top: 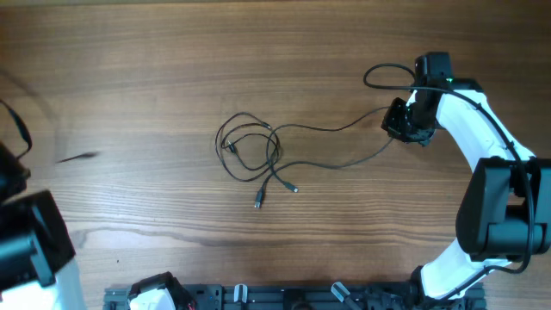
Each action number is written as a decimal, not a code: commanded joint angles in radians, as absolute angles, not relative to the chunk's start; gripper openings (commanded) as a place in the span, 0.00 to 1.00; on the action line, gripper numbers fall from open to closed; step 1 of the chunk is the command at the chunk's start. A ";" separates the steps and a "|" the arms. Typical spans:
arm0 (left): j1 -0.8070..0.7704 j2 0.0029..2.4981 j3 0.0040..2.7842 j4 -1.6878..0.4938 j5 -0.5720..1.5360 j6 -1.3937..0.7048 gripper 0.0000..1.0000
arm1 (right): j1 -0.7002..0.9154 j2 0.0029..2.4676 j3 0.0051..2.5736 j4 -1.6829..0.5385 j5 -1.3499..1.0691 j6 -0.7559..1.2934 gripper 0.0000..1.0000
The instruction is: Untangle cables
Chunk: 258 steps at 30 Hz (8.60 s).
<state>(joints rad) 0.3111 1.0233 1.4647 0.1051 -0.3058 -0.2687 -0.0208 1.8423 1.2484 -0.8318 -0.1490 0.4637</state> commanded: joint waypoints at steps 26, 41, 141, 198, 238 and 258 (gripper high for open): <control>0.445 1.586 1.473 -0.305 -0.228 -0.352 1.00 | -0.020 1.867 1.250 -0.802 -0.185 0.393 0.04; 0.083 1.347 1.454 -0.881 0.301 -0.216 1.00 | -0.020 1.619 1.280 -0.787 -0.511 0.183 0.75; 0.538 1.678 1.586 -0.633 0.085 -0.586 1.00 | -0.019 1.541 1.267 -0.973 -0.389 0.159 0.76; 0.083 1.503 1.446 -0.358 0.017 -0.788 0.04 | -0.019 1.541 1.267 -0.970 -0.389 0.157 0.78; 0.224 1.213 1.460 -0.441 0.048 -0.448 1.00 | -0.019 1.497 1.327 -0.987 -0.347 0.183 1.00; 0.012 1.082 1.459 -1.228 0.115 -0.239 1.00 | -0.019 0.887 1.335 -1.171 -0.106 0.025 1.00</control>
